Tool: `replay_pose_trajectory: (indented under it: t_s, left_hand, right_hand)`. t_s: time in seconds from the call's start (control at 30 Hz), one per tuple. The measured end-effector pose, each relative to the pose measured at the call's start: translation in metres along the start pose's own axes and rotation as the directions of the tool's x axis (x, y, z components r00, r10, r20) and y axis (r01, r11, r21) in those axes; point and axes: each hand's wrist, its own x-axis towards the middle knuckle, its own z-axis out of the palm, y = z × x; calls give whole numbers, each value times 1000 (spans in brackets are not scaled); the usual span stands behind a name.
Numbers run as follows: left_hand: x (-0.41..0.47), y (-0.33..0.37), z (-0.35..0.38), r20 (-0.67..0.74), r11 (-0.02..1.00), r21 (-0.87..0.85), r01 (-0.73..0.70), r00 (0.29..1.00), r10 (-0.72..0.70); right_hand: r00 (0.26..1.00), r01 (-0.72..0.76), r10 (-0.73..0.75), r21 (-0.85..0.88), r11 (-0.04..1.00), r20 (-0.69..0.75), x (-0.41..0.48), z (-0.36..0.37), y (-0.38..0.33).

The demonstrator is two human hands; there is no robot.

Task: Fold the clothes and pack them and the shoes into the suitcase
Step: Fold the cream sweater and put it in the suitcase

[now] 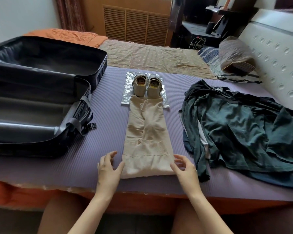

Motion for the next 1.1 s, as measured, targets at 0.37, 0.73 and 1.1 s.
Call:
replay_pose_trajectory:
  t_s: [0.37, 0.73, 1.1]
  left_hand:
    - [28, 14, 19, -41, 994, 89, -69, 996, 73]
    - [34, 3, 30, -76, 978, 144, -151, 984, 163]
    - [11, -12, -3, 390, 844, 0, -537, 777, 494]
  right_hand:
    - [992, -5, -27, -259, 966, -120, 35, 24, -8]
    - [942, 96, -182, -292, 952, -282, 18, 22, 17]
    - [845, 509, -433, -223, 831, 315, 14, -10, 35]
